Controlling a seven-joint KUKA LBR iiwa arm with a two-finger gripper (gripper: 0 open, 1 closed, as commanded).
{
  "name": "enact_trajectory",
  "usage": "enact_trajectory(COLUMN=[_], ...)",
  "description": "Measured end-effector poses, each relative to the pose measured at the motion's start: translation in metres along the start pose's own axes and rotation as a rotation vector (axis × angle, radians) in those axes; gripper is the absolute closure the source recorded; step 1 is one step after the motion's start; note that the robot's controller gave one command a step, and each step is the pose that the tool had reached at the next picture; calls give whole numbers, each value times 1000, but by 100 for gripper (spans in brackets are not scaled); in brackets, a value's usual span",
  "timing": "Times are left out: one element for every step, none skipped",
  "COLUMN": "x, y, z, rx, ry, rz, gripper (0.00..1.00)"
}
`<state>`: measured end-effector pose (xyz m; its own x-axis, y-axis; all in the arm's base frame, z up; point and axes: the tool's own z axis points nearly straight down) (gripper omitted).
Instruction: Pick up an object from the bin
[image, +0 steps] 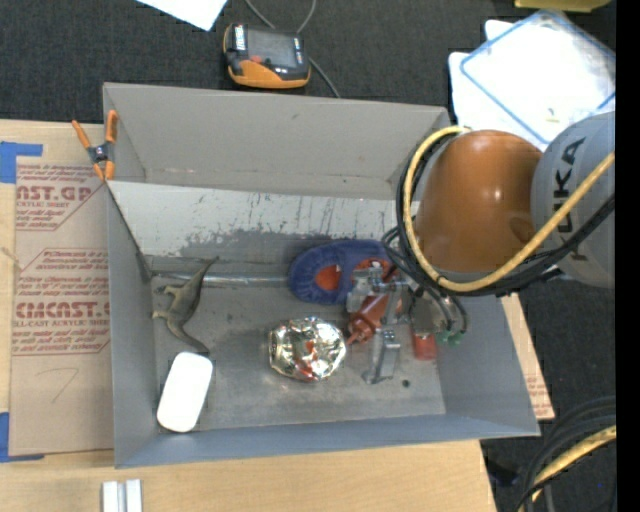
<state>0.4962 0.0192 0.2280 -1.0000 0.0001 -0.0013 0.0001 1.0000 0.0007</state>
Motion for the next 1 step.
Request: enact_trajectory(x=[-44], y=[23], z=[130], rx=[0], ry=[-5], rz=[-36], gripper=[0])
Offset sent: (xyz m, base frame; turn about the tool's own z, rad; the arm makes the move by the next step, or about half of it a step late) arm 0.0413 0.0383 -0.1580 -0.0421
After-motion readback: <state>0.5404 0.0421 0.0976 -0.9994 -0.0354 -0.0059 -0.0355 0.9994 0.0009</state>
